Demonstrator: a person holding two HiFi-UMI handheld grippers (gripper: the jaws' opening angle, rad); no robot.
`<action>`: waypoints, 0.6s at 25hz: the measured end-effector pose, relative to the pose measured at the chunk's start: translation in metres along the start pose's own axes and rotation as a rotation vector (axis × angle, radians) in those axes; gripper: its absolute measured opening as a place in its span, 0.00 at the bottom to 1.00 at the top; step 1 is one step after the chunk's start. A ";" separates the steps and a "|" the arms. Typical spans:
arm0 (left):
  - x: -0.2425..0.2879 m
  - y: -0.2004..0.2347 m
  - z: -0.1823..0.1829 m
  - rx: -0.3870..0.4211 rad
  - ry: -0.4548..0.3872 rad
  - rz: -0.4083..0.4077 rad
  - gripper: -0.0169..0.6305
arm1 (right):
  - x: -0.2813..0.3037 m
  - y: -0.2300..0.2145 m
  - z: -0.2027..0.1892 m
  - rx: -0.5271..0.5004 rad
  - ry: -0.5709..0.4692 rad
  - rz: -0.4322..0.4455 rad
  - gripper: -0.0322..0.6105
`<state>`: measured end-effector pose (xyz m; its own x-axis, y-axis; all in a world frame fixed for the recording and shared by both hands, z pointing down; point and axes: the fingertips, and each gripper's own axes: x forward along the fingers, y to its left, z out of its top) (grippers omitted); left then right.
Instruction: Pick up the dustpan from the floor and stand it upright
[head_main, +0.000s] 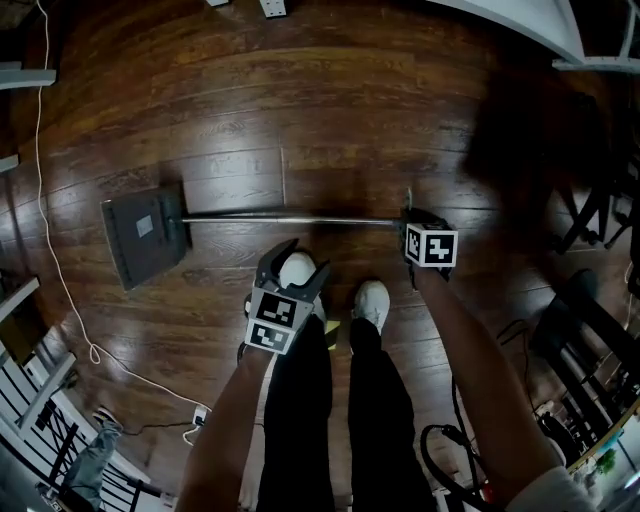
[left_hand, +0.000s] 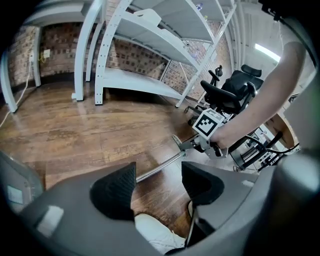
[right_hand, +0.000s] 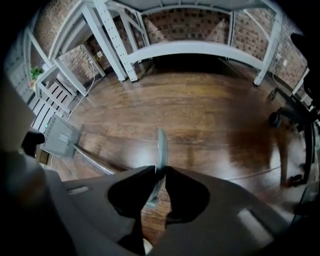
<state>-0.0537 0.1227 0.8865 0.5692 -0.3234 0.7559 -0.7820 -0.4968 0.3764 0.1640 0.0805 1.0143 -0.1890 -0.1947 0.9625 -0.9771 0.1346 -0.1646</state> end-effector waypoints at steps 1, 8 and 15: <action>-0.011 -0.004 0.011 -0.004 -0.002 0.007 0.49 | -0.021 0.001 0.012 -0.009 -0.007 -0.006 0.14; -0.096 -0.050 0.139 -0.042 -0.166 0.016 0.48 | -0.180 -0.008 0.140 -0.122 -0.112 -0.080 0.13; -0.188 -0.083 0.255 -0.027 -0.327 0.042 0.47 | -0.330 0.024 0.240 -0.404 -0.234 -0.166 0.13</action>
<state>-0.0314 0.0198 0.5765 0.5846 -0.5865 0.5606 -0.8103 -0.4577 0.3660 0.1794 -0.0853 0.6408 -0.0965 -0.4522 0.8867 -0.8885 0.4406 0.1280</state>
